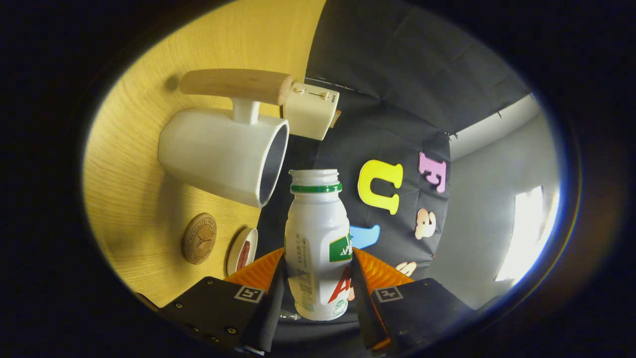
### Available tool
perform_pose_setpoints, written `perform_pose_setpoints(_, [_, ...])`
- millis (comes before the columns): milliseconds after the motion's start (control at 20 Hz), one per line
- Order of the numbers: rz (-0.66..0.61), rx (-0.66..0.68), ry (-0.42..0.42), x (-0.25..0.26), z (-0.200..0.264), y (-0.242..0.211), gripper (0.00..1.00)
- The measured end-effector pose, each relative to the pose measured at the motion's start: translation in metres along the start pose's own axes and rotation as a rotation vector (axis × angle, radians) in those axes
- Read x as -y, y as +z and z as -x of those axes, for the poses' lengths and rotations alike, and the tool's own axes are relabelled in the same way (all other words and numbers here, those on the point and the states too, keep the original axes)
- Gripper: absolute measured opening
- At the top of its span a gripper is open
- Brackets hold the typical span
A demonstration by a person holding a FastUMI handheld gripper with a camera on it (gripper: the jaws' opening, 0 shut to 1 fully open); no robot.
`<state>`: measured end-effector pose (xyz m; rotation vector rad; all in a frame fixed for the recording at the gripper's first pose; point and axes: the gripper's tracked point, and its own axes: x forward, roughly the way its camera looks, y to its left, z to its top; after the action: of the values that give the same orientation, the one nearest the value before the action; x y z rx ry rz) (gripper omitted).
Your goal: Take the bottle from table, then pour the juice into the cup, finally place the bottle on the coaster
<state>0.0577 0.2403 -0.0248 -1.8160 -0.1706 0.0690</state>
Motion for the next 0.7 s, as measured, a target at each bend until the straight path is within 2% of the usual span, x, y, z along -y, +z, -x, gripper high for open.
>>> perform_pose_setpoints(100, [-0.075, -0.012, 0.027, -0.003, -0.001, -0.001, 0.65])
perform_pose_setpoints(250, [-0.271, -0.028, 0.101, -0.018, -0.002, -0.003, 0.66])
perform_pose_setpoints(700, [-1.001, -0.03, 0.309, -0.027, 0.003, 0.006, 0.66])
